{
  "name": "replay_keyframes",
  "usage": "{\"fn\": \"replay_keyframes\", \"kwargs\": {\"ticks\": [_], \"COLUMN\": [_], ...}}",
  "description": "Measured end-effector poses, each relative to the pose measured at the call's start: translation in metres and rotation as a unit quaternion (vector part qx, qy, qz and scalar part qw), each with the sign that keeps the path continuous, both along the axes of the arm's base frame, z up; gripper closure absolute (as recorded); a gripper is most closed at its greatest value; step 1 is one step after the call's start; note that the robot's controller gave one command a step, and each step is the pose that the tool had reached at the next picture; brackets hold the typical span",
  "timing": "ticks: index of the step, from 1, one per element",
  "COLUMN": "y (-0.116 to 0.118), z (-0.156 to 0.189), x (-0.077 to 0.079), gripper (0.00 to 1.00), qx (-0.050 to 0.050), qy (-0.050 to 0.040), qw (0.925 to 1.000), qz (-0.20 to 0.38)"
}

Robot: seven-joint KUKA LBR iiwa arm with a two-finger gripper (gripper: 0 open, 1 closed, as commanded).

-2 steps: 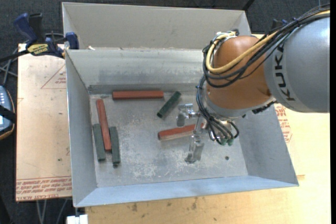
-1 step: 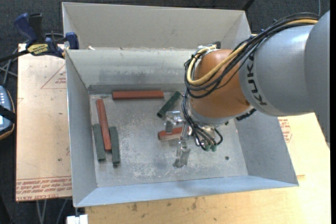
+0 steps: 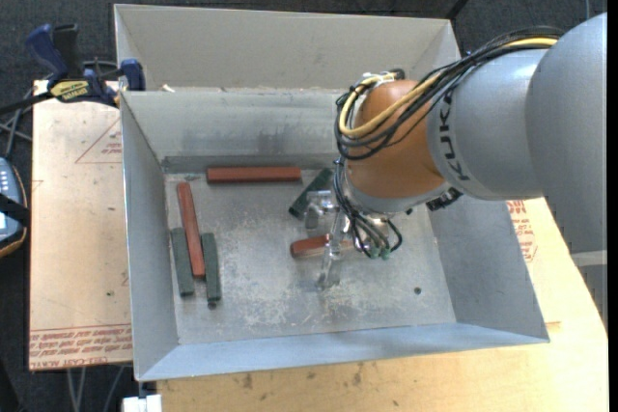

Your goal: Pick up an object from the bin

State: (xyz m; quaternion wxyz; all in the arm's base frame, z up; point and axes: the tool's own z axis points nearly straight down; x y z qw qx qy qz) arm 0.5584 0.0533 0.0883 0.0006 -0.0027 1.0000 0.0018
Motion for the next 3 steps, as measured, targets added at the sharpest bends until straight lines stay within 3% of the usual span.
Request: {"fn": "replay_keyframes", "kwargs": {"ticks": [1,2,3], "y": [0.001,0.001,0.048], "z": [-0.017,-0.017,0.139], "x": [-0.006,-0.005,-0.037], "gripper": [1.00,1.00,1.00], "qx": [-0.001,-0.001,-0.001], "qy": [-0.0021,-0.0021,-0.0028], "qw": [0.9995,0.9995,0.9988], "qz": [0.032,0.032,0.050]}}
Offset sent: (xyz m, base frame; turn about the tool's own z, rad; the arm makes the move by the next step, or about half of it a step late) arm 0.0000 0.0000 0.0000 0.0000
